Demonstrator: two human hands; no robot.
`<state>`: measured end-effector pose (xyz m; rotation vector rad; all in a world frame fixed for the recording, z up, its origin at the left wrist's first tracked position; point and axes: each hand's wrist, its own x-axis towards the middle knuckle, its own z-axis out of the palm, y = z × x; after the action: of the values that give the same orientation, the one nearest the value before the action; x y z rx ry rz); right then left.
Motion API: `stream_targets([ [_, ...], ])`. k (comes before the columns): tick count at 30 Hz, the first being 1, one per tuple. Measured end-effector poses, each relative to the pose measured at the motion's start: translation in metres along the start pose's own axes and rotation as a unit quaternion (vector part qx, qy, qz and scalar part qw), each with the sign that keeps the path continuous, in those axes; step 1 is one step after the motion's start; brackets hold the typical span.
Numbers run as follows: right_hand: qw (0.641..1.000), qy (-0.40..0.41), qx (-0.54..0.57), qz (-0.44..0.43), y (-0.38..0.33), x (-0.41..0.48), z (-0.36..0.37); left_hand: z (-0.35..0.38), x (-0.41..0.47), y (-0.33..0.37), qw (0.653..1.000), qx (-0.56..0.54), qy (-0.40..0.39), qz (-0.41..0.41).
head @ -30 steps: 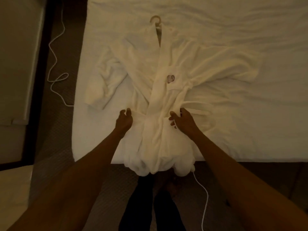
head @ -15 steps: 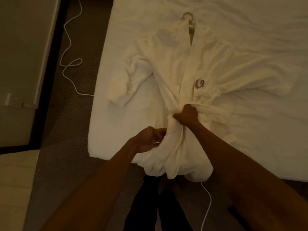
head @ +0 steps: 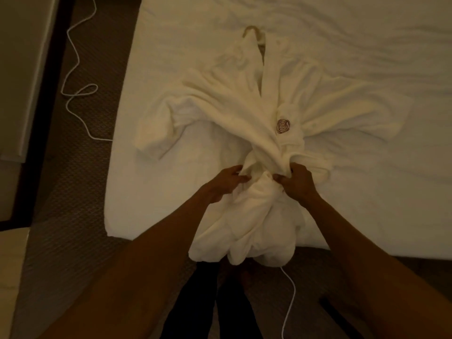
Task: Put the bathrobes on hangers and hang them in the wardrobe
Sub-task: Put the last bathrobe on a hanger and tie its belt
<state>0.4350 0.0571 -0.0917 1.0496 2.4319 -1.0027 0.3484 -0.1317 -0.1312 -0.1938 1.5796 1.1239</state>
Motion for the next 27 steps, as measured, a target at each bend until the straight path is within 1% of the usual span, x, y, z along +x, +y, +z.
stream_targets([
  [2, 1.000, 0.010, 0.013, -0.003, 0.005, 0.000, 0.000, 0.010, -0.002, -0.001, 0.999, 0.050, -0.014, -0.014],
  [4, 1.000, 0.019, 0.024, -0.007, 0.010, -0.001, -0.001, 0.002, -0.012, 0.002, 0.998, 0.054, -0.009, -0.020],
  [6, 0.999, 0.024, 0.028, -0.011, 0.012, -0.002, -0.003, -0.022, -0.022, 0.009, 0.998, 0.048, -0.022, -0.028],
  [7, 0.999, 0.024, 0.027, -0.010, 0.011, -0.003, -0.004, -0.036, -0.027, 0.014, 0.998, 0.046, -0.026, -0.025],
  [9, 0.999, 0.025, 0.022, -0.010, 0.010, -0.005, -0.008, -0.059, -0.039, 0.028, 0.999, 0.044, 0.000, 0.000],
  [10, 0.999, 0.025, 0.016, -0.010, 0.009, -0.005, -0.010, -0.067, -0.046, 0.037, 0.999, 0.040, 0.018, 0.015],
  [12, 1.000, 0.019, 0.011, -0.011, 0.006, -0.006, -0.013, -0.072, -0.058, 0.057, 0.999, 0.027, 0.026, 0.032],
  [14, 1.000, 0.010, 0.011, -0.013, 0.001, -0.007, -0.016, -0.070, -0.068, 0.078, 0.998, -0.016, 0.028, 0.058],
  [16, 1.000, 0.003, 0.012, -0.017, -0.007, -0.010, -0.021, -0.064, -0.077, 0.104, 0.992, -0.091, 0.020, 0.083],
  [19, 1.000, -0.008, 0.018, -0.014, -0.017, -0.018, -0.028, -0.051, -0.102, 0.141, 0.974, -0.199, -0.060, 0.089],
  [20, 1.000, -0.013, 0.018, -0.011, -0.018, -0.021, -0.030, -0.047, -0.109, 0.149, 0.970, -0.213, -0.082, 0.088],
  [21, 1.000, -0.022, 0.019, -0.007, -0.019, -0.024, -0.034, -0.042, -0.115, 0.153, 0.973, -0.198, -0.090, 0.083],
  [22, 0.999, -0.037, 0.025, 0.005, -0.017, -0.025, -0.036, -0.037, -0.121, 0.156, 0.982, -0.150, -0.084, 0.075],
  [24, 0.996, -0.066, 0.047, 0.023, -0.021, -0.030, -0.048, -0.027, -0.132, 0.159, 0.997, -0.003, -0.059, 0.052],
  [25, 0.994, -0.073, 0.076, 0.023, -0.029, -0.035, -0.058, -0.022, -0.137, 0.162, 0.996, 0.068, -0.042, 0.041],
  [27, 0.986, -0.070, 0.149, 0.018, -0.047, -0.047, -0.085, -0.014, -0.150, 0.167, 0.982, 0.188, -0.007, 0.033],
])
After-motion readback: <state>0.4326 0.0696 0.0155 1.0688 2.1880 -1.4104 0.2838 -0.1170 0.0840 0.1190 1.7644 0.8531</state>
